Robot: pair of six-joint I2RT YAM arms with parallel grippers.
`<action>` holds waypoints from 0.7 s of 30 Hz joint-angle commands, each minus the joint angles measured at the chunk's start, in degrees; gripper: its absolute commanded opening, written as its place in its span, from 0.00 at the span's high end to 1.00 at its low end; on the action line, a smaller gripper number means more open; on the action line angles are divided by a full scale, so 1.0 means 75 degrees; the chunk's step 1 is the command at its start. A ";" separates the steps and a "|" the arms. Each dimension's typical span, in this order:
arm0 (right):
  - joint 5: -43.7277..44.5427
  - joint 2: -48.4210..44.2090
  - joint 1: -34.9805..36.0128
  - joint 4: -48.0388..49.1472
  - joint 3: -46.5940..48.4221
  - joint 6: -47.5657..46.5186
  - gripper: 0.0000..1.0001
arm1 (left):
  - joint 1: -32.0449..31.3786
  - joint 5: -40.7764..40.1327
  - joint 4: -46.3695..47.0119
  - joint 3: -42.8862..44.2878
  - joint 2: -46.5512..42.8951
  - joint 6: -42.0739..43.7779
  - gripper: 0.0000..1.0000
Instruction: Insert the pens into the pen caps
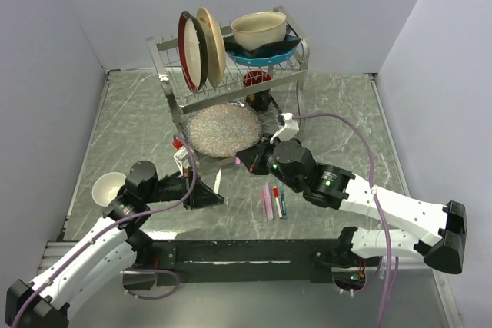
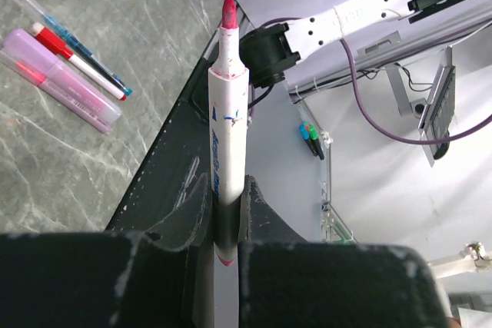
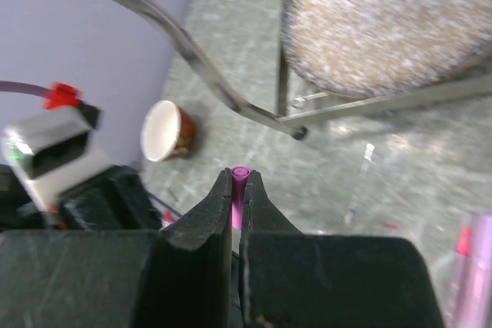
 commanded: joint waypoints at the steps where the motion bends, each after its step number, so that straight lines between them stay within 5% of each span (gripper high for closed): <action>1: -0.0028 0.0028 -0.0028 0.1194 0.0230 0.0143 1.00 | -0.0032 0.0309 0.0611 -0.0068 -0.0062 -0.0177 0.99; 21: -0.0321 0.0566 0.0241 0.1499 0.0395 0.0402 1.00 | -0.0032 0.0086 0.0448 -0.0068 -0.0215 -0.0130 0.99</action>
